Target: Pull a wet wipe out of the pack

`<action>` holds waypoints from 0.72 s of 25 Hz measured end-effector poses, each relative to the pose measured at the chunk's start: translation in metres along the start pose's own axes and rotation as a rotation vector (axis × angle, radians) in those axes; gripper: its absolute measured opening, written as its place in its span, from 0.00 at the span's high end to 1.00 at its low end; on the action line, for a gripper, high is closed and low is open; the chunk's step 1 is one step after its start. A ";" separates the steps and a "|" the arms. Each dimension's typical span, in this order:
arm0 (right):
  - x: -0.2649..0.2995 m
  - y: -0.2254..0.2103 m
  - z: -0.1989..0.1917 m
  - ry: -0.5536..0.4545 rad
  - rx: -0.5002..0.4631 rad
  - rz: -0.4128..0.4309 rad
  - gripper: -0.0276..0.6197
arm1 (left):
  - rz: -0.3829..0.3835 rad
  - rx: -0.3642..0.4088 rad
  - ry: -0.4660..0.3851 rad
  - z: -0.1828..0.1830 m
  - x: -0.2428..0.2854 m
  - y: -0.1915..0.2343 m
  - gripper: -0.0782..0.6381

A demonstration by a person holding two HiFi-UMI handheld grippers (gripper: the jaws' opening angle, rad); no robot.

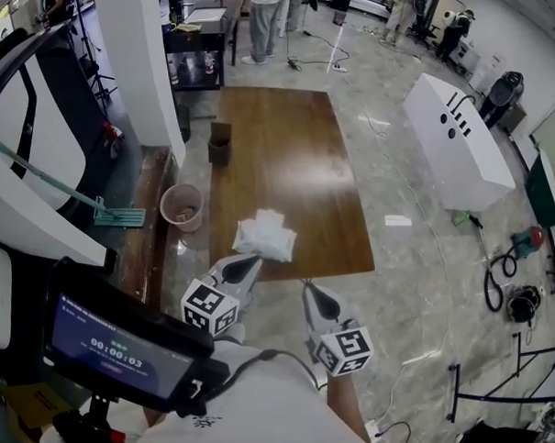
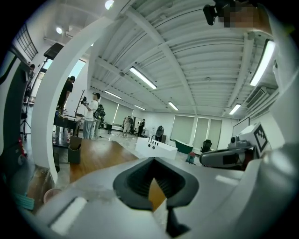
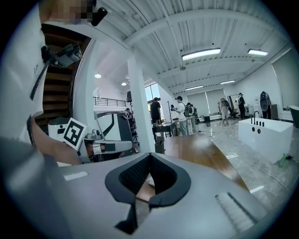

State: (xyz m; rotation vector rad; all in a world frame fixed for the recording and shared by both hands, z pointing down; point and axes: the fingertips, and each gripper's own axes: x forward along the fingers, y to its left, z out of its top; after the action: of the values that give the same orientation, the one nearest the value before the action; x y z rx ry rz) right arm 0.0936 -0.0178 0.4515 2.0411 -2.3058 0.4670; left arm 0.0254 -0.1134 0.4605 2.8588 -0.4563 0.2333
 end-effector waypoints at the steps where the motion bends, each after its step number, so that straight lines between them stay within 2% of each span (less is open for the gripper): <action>1: 0.006 -0.002 0.002 0.005 0.000 -0.008 0.95 | -0.010 0.003 0.007 0.002 0.004 0.006 0.89; 5: 0.034 -0.013 0.006 0.024 0.010 -0.050 0.95 | -0.060 0.003 0.027 0.004 0.021 0.035 0.89; 10: 0.082 -0.008 0.008 0.049 0.008 -0.090 0.95 | -0.089 -0.031 0.065 -0.008 0.035 0.096 0.89; 15: 0.065 -0.013 0.005 0.074 0.051 -0.100 0.95 | -0.118 -0.038 0.077 -0.004 0.038 0.075 0.89; 18: 0.073 -0.018 0.005 0.077 0.047 -0.090 0.95 | -0.112 -0.037 0.076 -0.004 0.043 0.080 0.89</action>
State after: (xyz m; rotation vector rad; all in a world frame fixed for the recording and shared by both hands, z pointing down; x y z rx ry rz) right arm 0.1014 -0.0914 0.4660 2.0976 -2.1699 0.5902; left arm 0.0394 -0.1988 0.4893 2.8166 -0.2817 0.3089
